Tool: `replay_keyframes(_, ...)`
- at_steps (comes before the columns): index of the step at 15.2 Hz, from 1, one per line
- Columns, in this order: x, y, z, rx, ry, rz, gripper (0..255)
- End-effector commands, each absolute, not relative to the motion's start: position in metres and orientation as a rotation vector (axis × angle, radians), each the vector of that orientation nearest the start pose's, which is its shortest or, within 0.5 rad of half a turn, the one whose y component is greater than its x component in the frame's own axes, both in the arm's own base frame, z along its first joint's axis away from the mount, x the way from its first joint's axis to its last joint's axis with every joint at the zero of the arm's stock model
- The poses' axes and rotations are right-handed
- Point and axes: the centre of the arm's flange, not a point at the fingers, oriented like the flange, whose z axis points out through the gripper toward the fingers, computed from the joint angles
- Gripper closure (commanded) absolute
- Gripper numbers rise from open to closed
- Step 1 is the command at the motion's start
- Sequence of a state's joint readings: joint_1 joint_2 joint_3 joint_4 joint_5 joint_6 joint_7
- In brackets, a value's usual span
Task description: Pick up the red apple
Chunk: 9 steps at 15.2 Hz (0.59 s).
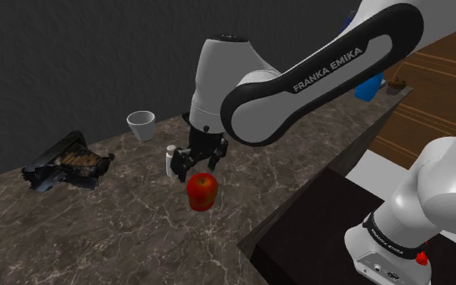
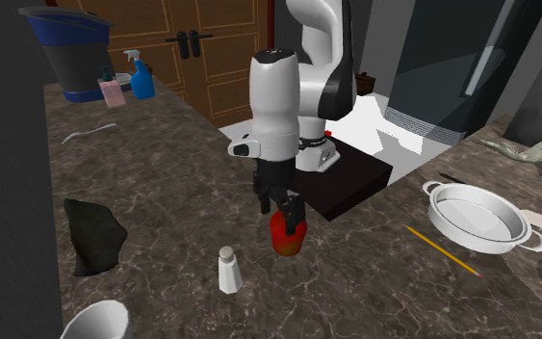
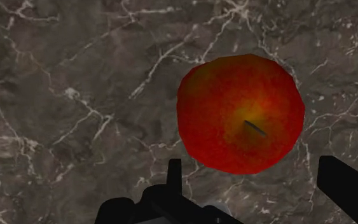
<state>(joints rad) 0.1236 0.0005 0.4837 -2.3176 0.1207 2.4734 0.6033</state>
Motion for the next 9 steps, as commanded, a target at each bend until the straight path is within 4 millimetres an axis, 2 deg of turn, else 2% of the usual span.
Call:
replay_keyframes(1,0.4303,0.2987,0.3456,-2.980,0.127,-0.121,0)
replay_keyframes(4,0.4303,0.2987,0.3373,-2.980,0.127,-0.121,0)
replay_keyframes(5,0.4296,0.2984,0.3368,-2.980,0.127,-0.121,255)
replay_keyframes(9,0.4295,0.2980,0.3365,-2.980,0.127,-0.121,255)
